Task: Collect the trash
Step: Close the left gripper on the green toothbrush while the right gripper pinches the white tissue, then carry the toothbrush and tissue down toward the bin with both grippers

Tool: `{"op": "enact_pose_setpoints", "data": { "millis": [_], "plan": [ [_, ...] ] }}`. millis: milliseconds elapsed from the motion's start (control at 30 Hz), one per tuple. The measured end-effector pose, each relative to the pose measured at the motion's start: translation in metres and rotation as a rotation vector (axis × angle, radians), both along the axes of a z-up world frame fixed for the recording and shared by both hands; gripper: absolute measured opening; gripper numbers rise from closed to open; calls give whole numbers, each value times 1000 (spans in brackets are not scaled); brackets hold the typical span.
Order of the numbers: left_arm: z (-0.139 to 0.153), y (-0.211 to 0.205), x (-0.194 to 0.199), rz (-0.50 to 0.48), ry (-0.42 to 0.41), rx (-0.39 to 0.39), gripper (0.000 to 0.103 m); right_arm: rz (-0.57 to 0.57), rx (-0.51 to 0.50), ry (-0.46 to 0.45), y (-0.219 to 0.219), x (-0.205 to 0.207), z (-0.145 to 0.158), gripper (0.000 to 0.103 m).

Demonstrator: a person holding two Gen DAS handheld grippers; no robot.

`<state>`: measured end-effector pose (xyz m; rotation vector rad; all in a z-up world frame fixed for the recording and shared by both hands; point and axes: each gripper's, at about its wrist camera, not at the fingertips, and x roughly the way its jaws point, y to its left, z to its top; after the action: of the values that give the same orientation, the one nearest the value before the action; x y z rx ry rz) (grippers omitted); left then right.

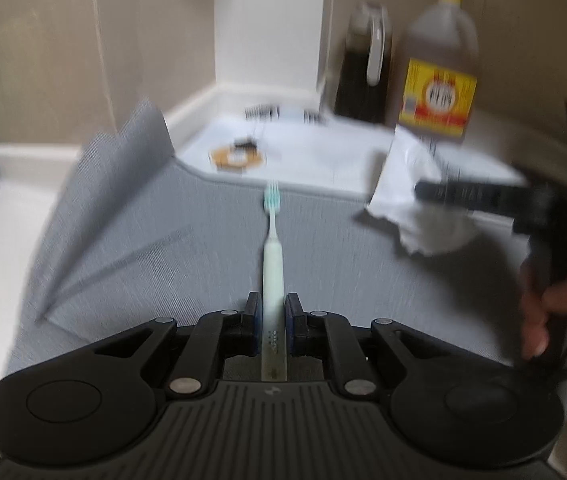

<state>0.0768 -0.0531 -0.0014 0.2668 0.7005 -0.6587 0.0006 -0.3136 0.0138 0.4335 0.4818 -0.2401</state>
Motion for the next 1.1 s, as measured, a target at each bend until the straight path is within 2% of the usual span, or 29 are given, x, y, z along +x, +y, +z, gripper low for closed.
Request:
{"op": "enact_pose_setpoints", "data": {
  "millis": [100,133,167,200,233,267,300,333,367,467,500,533,567,600,633,667,733,833,900,1100],
  "plan": [
    [-8,-2,6,-3,-10,-10,18,4,0,38,1,3,-4,11],
    [-8,-4,10,0,-9,-17,37,8,-2,49,1,4,-5,13],
    [-7,-5,14,6,-6,-24,63,7,-3,62,1,6,-6,16],
    [-6,-8,18,16,-4,-25,74,4,-1,70,1,7,-7,23],
    [-6,-12,22,26,-8,-25,80,7,3,65,1,7,-8,40],
    [-7,-16,26,27,-12,-20,80,10,4,55,2,7,-8,58],
    [-9,-21,29,21,-11,-14,80,5,-1,52,3,7,-7,66],
    [-11,-25,32,18,-16,-11,80,-3,-10,53,4,8,-7,80],
    [-12,-29,34,17,-25,-12,81,-4,-18,55,5,9,-7,87],
    [-14,-36,41,22,-20,-33,81,11,-49,79,10,15,-9,92],
    [-15,-37,41,24,-23,-38,77,14,-70,94,13,17,-9,93],
    [-14,-37,39,17,-34,-43,55,19,-97,113,17,20,-8,93],
    [-12,-37,36,1,-38,-51,15,26,-129,133,21,22,-8,91],
    [-10,-37,35,-11,-19,-59,13,32,-160,146,25,22,-7,88],
    [-8,-35,35,-9,9,-81,13,44,-177,140,27,21,-6,69],
    [-4,-33,33,-6,15,-100,13,63,-172,121,28,19,-5,36],
    [3,-31,25,-10,-15,-116,13,110,-123,95,24,16,-5,5],
    [14,-24,12,-9,-35,-135,13,105,-64,-27,17,4,0,5],
    [24,-16,1,-11,-63,-142,13,108,-60,-121,17,-4,7,5],
    [51,28,-46,20,-139,-163,13,147,-119,-227,31,-13,17,5]
  ]
}}
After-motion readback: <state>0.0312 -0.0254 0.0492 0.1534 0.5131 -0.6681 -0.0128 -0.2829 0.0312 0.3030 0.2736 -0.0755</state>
